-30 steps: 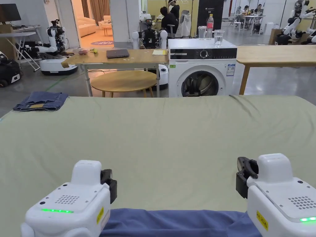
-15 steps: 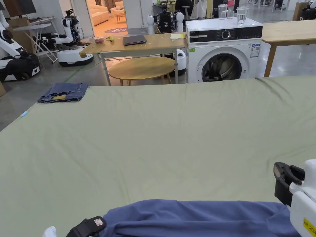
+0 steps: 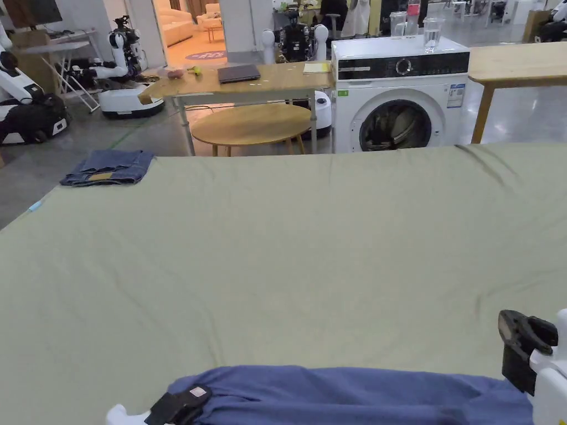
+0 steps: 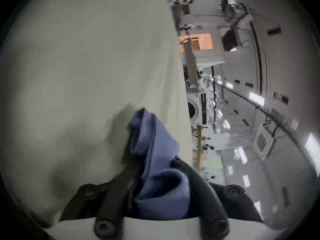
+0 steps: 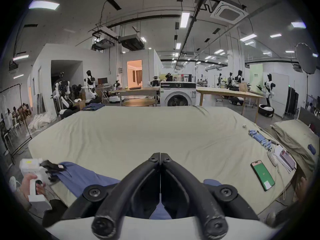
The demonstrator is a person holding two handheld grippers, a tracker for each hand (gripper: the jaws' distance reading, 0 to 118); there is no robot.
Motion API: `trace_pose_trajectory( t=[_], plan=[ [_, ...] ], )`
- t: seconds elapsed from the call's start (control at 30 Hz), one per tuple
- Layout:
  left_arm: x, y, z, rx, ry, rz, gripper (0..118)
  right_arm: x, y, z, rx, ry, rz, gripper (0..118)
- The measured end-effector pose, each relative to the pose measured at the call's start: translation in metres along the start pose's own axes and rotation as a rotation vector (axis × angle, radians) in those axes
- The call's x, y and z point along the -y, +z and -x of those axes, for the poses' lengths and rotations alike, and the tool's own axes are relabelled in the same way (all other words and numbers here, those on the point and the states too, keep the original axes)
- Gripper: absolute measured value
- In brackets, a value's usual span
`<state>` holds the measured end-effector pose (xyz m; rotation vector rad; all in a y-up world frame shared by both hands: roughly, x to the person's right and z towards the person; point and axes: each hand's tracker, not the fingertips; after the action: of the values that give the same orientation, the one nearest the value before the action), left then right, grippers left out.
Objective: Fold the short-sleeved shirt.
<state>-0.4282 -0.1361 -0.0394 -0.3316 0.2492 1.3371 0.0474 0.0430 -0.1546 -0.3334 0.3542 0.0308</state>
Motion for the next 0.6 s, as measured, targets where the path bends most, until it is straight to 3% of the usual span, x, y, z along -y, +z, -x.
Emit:
trace_pose_trajectory(
  t=[0.1, 0.23, 0.37, 0.5, 0.6],
  plan=[
    [-0.014, 0.025, -0.042, -0.173, -0.294, -0.089, 8, 0.002, 0.0, -0.004, 0.004, -0.018, 0.003, 0],
    [-0.026, 0.033, -0.071, -0.238, -0.565, -0.131, 8, 0.004, 0.0, -0.003, -0.005, -0.02, 0.007, 0],
    [0.039, 0.029, -0.129, -0.248, -0.993, -0.147, 9, 0.006, -0.001, -0.003, -0.014, -0.005, 0.018, 0],
    [0.138, 0.006, -0.168, -0.217, -1.412, -0.02, 8, 0.008, 0.001, -0.006, -0.021, 0.012, 0.032, 0],
    [0.202, -0.018, -0.171, -0.222, -1.599, 0.079, 8, 0.014, 0.001, -0.011, -0.021, 0.007, 0.051, 0]
  ],
)
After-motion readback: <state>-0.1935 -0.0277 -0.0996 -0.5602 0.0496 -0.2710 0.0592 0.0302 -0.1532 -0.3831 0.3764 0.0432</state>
